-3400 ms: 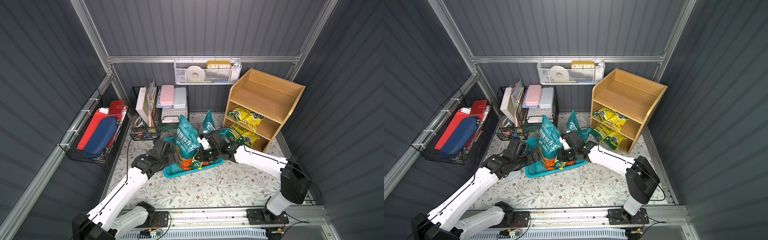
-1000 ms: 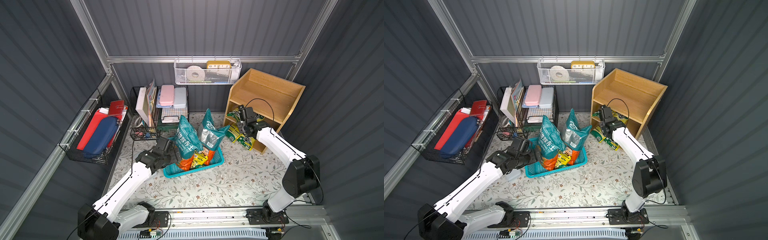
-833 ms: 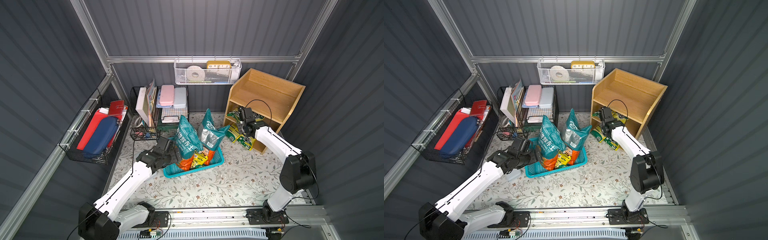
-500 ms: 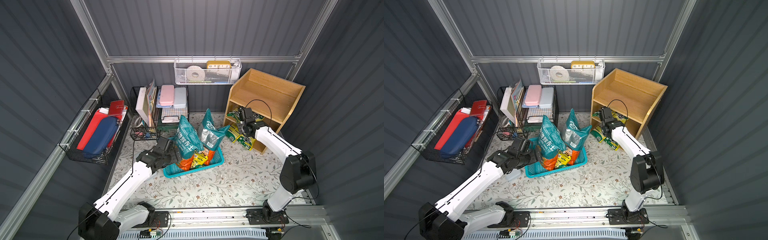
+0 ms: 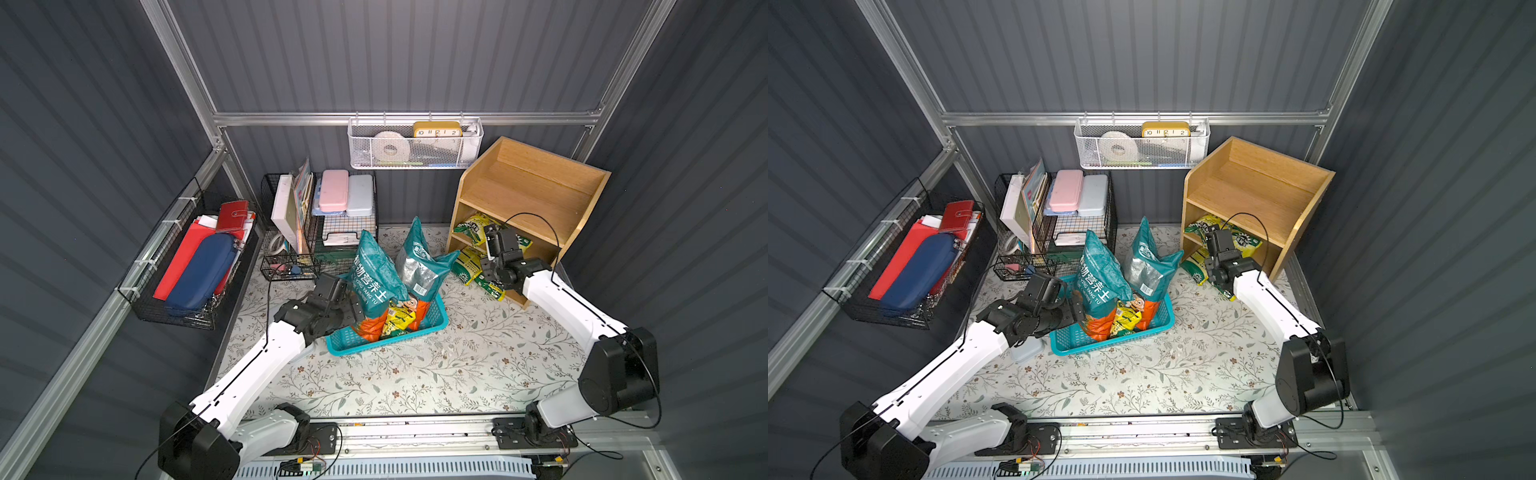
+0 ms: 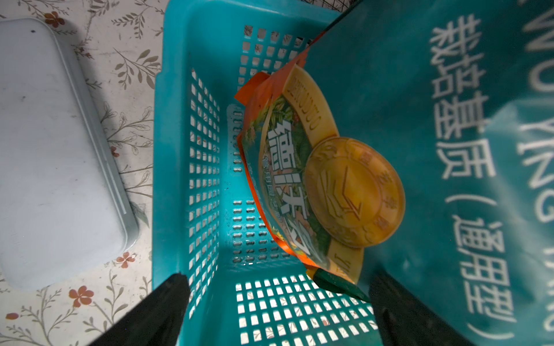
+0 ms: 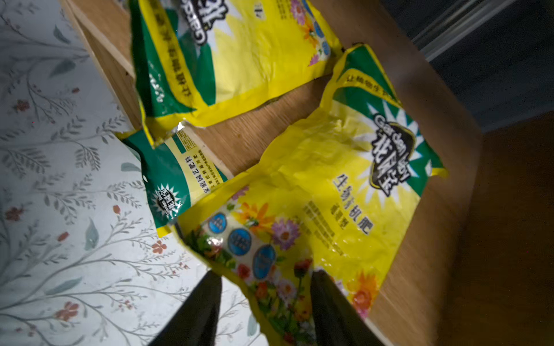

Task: Take down the fertilizer bag from the shelf
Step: Pick up the fertilizer bag from the shelf.

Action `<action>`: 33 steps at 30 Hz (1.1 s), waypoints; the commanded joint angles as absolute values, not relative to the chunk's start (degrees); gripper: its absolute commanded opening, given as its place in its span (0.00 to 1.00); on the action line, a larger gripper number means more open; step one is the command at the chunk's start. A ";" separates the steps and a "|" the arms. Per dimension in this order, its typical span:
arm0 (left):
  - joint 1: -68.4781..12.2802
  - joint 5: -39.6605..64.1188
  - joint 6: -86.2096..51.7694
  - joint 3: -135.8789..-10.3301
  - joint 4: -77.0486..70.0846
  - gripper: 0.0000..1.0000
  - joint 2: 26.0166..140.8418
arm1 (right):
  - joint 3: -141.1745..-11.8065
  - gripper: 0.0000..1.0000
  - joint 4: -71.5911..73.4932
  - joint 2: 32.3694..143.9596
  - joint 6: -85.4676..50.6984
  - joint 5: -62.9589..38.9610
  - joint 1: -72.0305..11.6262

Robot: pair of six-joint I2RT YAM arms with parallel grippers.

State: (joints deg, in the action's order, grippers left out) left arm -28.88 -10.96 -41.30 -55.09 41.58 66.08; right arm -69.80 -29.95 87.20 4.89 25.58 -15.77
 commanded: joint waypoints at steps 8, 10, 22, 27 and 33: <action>-28.74 -10.25 -40.56 -55.94 41.75 0.99 65.42 | -72.56 0.60 -26.36 92.40 12.01 32.66 -16.08; -28.74 -10.26 -40.41 -56.26 41.91 0.99 65.48 | -72.77 0.60 -26.32 94.31 12.48 34.14 -16.24; -28.74 -10.64 -40.25 -56.51 42.03 0.99 65.36 | -73.54 0.20 -29.09 92.21 7.22 31.55 -16.35; -28.74 -10.04 -40.12 -56.76 41.40 0.99 66.41 | -71.71 0.06 -28.76 84.46 4.21 27.21 -16.35; -28.75 -10.27 -40.41 -56.19 41.53 0.99 65.64 | -70.83 0.00 -29.43 73.36 -0.34 20.55 -16.35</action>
State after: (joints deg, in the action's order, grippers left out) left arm -28.88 -10.63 -41.28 -55.46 41.56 66.06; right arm -70.89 -31.07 78.54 3.27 25.02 -16.25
